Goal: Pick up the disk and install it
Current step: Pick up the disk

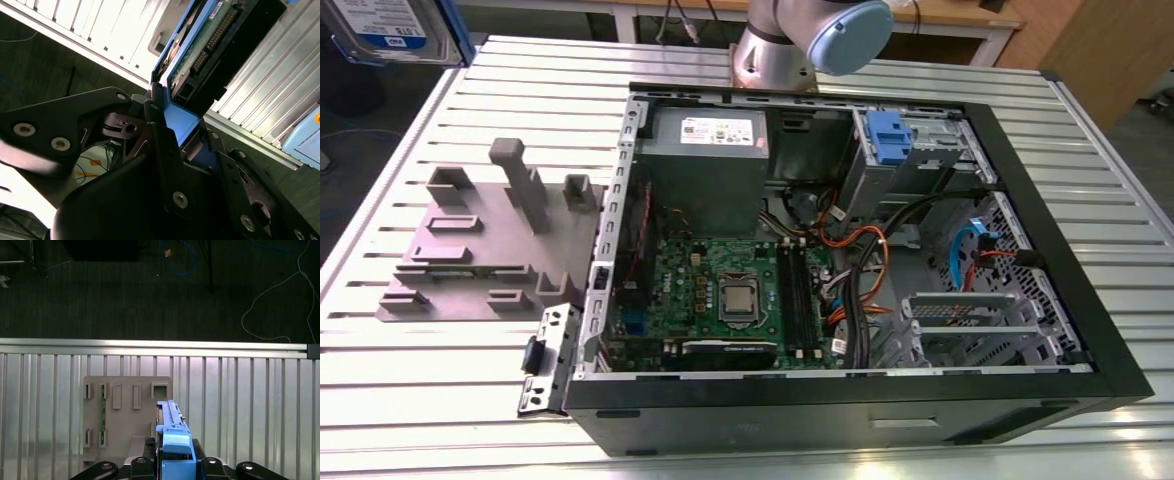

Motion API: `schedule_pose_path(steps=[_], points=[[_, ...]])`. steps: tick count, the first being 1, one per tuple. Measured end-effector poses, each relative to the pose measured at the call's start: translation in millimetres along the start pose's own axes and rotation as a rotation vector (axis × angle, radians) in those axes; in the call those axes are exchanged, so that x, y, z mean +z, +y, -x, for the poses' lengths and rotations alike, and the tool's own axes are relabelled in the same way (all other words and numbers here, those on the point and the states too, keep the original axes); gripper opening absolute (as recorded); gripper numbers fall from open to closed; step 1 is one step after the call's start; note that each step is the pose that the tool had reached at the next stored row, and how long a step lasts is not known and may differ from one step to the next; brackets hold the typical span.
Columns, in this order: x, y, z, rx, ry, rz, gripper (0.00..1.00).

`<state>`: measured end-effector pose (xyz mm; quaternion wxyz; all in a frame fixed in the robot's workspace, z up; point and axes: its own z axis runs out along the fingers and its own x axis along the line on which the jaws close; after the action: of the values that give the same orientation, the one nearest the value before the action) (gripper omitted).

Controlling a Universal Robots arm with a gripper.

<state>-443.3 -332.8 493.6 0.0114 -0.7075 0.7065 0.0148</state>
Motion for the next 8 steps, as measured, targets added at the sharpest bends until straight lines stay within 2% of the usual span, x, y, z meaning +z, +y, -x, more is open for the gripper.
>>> schedule_pose_path(steps=[4,8], points=[[0.0,-0.5,-0.1,0.0,0.0,-0.0001,0.36],[0.0,-5.9,0.0,0.0,-0.0001,0.0,0.36]])
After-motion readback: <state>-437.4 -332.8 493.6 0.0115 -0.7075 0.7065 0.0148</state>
